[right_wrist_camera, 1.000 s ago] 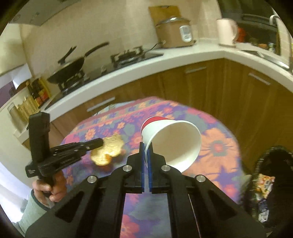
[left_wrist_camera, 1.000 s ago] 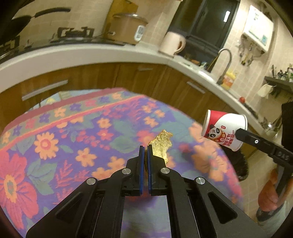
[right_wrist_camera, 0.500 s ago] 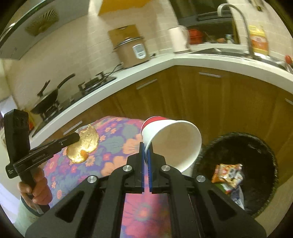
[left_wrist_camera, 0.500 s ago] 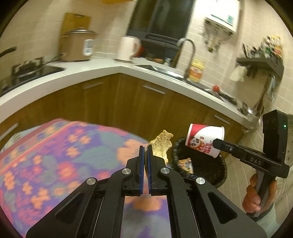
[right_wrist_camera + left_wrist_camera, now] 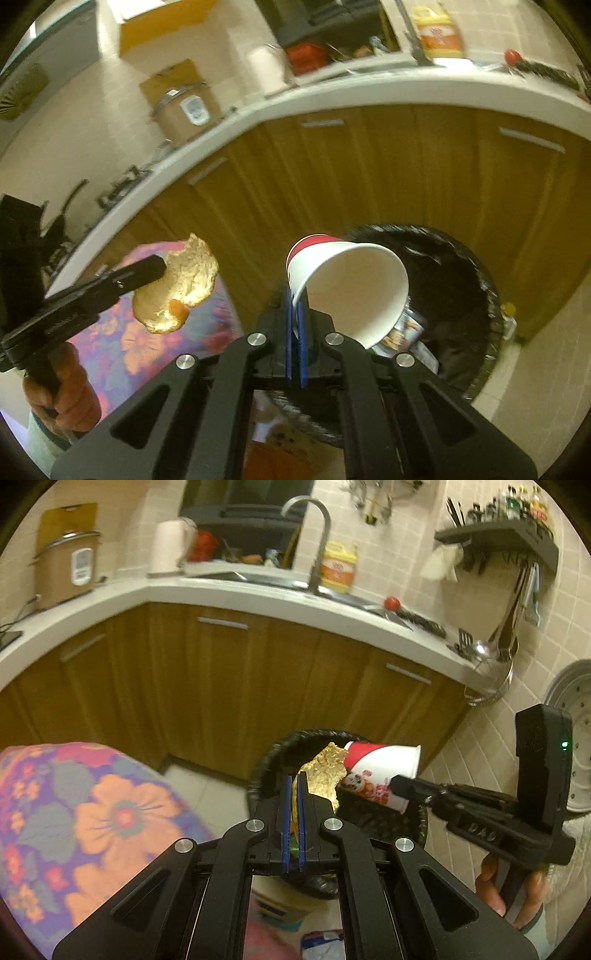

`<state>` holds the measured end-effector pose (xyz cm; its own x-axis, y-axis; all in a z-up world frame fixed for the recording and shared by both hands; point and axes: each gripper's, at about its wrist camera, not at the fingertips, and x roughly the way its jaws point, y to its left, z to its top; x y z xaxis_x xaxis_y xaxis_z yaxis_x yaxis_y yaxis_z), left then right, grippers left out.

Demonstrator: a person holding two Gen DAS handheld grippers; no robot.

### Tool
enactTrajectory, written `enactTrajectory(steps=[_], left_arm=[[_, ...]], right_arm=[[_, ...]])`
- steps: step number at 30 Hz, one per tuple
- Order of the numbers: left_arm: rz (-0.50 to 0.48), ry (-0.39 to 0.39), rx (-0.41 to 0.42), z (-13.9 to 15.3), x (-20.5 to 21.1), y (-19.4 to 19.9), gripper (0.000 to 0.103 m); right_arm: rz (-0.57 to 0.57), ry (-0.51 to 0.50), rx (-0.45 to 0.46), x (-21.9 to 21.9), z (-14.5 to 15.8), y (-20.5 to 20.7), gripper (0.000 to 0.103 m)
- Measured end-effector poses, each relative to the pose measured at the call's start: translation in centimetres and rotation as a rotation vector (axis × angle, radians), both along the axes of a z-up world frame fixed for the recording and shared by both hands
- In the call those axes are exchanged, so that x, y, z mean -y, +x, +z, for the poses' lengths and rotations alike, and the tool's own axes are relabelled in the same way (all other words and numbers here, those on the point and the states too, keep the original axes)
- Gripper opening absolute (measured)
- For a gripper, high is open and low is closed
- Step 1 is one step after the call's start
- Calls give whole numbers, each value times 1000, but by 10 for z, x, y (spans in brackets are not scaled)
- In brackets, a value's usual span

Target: Collect trash

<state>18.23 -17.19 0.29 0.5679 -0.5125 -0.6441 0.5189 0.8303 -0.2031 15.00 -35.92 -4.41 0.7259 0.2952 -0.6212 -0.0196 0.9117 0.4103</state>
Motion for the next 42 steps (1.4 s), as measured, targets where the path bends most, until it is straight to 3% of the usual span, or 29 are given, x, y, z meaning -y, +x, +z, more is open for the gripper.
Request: enactTrajectory(steps=[6, 11, 15, 20, 23, 24, 42], left_arm=[[-30, 32, -48, -24, 40, 15, 1], [-48, 46, -83, -38, 55, 22, 3], [-48, 39, -84, -40, 57, 23, 12], [-50, 38, -85, -38, 55, 20, 19], [-48, 31, -61, -30, 49, 13, 33], [-48, 28, -55, -28, 48, 11, 36], [53, -79, 131, 38, -29, -64, 74]], right_arm=[[-4, 1, -209, 15, -44, 28, 1], [3, 27, -251, 23, -60, 31, 4], [-2, 36, -264, 32, -66, 23, 19], [-26, 53, -253, 41, -62, 16, 24], [-43, 47, -227, 43, -53, 9, 43], [-49, 39, -216, 42, -50, 8, 54], [-11, -78, 24, -24, 32, -40, 57]])
